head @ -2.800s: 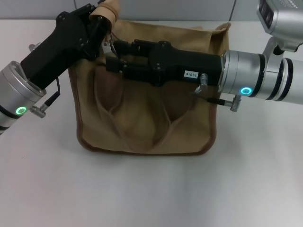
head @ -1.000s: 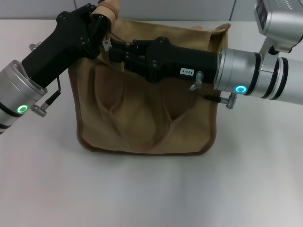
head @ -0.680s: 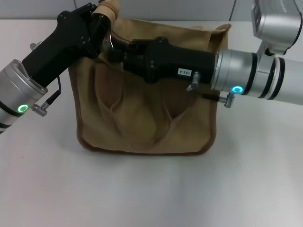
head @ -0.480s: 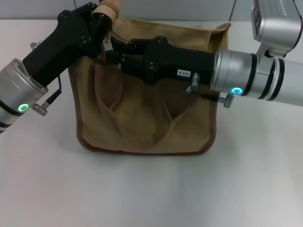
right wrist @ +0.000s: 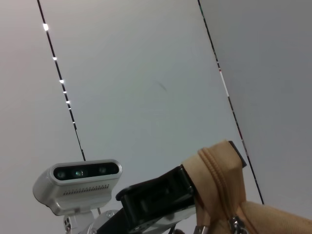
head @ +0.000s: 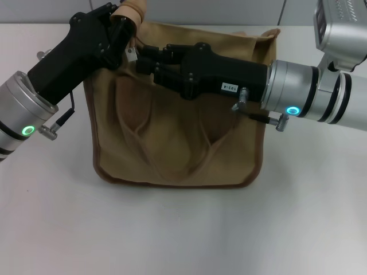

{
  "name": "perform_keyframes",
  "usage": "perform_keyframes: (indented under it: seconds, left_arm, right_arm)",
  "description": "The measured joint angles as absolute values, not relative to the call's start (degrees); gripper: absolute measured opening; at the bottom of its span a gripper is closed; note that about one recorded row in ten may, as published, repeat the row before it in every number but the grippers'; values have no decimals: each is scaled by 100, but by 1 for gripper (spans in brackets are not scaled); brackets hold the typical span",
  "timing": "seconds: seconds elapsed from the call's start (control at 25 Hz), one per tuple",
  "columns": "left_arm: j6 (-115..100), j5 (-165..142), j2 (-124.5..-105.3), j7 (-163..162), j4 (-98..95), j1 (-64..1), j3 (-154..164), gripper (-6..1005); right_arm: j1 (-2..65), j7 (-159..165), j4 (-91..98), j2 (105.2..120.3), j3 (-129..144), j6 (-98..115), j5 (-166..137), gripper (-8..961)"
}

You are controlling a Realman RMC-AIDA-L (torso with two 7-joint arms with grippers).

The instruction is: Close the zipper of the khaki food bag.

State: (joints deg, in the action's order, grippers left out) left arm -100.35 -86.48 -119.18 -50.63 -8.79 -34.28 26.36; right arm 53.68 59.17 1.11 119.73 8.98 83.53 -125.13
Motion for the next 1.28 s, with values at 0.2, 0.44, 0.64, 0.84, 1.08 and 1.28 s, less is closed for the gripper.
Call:
perform_keyframes:
  seconds: [0.2, 0.44, 0.64, 0.84, 1.08, 1.28]
  left_arm:
    - [-10036, -8646, -11918, -5062, -879, -3427, 2628, 20]
    - [-9986, -8643, -11918, -5062, -879, -3439, 2628, 21]
    - [-9977, -8640, -11918, -5062, -879, -3441, 2628, 21]
    - [-9977, -8639, -11918, -5062, -879, -3448, 2627, 21]
    - [-9977, -8639, -11918, -5062, -845, -3473, 2628, 21]
    - [-9974, -8639, -11918, -5062, -837, -3491, 2628, 21]
  right_arm:
    - [5408, 5915, 122, 11971, 897, 8345, -12514, 271]
    - [5468, 5915, 119, 11974, 896, 8282, -12513, 268]
    - [5509, 5915, 75, 11978, 896, 8122, -12513, 165]
    - [5511, 5914, 62, 11980, 896, 8043, -12513, 165]
    - [5559, 5915, 61, 11979, 923, 8040, -12514, 166]
    - [5565, 5915, 61, 11980, 904, 8040, -12516, 187]
